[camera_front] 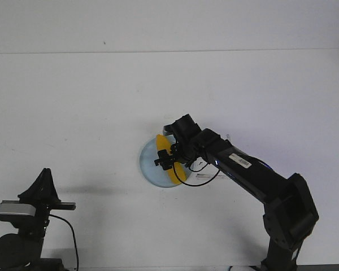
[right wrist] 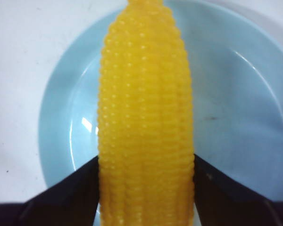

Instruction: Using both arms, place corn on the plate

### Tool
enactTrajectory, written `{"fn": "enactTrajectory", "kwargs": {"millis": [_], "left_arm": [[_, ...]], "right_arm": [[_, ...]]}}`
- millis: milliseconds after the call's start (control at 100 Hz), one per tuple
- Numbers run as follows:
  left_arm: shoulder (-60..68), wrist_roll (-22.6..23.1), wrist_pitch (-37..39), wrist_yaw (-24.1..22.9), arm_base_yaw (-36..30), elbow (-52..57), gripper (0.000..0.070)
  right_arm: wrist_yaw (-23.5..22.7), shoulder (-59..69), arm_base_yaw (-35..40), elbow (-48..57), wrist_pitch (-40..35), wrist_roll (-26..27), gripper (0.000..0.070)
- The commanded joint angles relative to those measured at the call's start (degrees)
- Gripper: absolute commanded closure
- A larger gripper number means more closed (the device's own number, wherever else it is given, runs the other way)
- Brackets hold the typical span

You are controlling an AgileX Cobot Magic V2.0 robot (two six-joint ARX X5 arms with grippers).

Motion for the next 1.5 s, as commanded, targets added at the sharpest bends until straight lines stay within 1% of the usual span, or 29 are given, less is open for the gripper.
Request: {"fn": "enactTrajectory", "kwargs": {"millis": [0,50,150,180,440,590,680,770,800,820,850,920,940,960,1030,1150,1340,1490], "left_arm": [[-0.07,0.77,0.63,-0.11,0.09,0.63,0.0699],[-0.07,0.77,0.63,-0.11,0.09,0.63,0.0699],[-0.07,0.77,0.63,-0.11,0.09,0.63,0.0699],[-0.07,0.77,0.63,-0.11,0.09,0.63,0.0699],[-0.07,0.77,0.63,-0.11,0.09,0.63,0.0699],[-0.07,0.79,0.63,-0.11,0.09,0.63,0.0699],[-0.07,0.77,0.63,-0.11,0.09,0.63,0.0699],[-0.07,0.77,0.63,-0.11,0.09,0.63,0.0699],[-0.07,0.77,0.63,-0.11,0.09,0.63,0.0699],[-0.07,0.77,0.63,-0.11,0.09,0.63,0.0699],[-0.07,0.77,0.63,-0.11,0.09,0.63,0.0699],[-0.07,0.77,0.63,-0.11,0.09,0.63,0.0699],[-0.07,0.77,0.63,-0.11,0.09,0.63,0.0699],[-0.07,0.77,0.63,-0.11,0.09,0.63,0.0699],[-0.07,0.77,0.63,-0.11,0.09,0.63,0.0699],[-0.07,0.77,0.63,-0.11,0.09,0.63,0.0699],[-0.07,0.77,0.63,-0.11,0.09,0.63,0.0699],[-0.07,0.77,0.63,-0.11,0.09,0.63,0.0699]], "right_arm": [[0.17,1.53,0.46,0.96,0.57,0.98,0.0327],[0.63,1.53,0.48,0.96,0.74,0.98,0.0302],[1.25,1.53,0.74,0.96,1.51,0.94,0.0213],[1.22,1.53,0.79,0.96,1.79,0.94,0.0202],[1.18,1.42,1.40,1.01,3.37,0.96,0.0202],[1.57,-0.77,1.31,1.55,4.66,0.90,0.0203],[4.26,-2.84,1.31,1.77,4.92,0.31,0.0204],[8.70,-5.14,1.31,1.77,3.89,-1.73,0.0207],[10.25,-5.97,1.31,1.77,3.23,-3.04,0.0226],[11.13,-6.49,1.31,1.77,2.78,-4.15,0.0262],[12.17,-7.21,1.31,1.77,2.03,-6.05,0.0351],[14.97,-8.98,1.31,1.70,0.28,-9.81,0.0604],[15.93,-9.46,1.29,1.68,-0.07,-10.51,0.0659],[16.76,-9.97,1.22,1.60,-0.17,-11.08,0.0700],[19.08,-11.78,0.70,0.92,-0.15,-12.66,0.0700],[19.47,-15.21,-1.18,-1.81,1.11,-13.90,0.0700],[19.43,-23.06,-5.57,-12.44,8.96,-14.40,0.0700],[19.37,-30.95,-11.10,-22.10,14.91,-15.45,0.0700]]}}
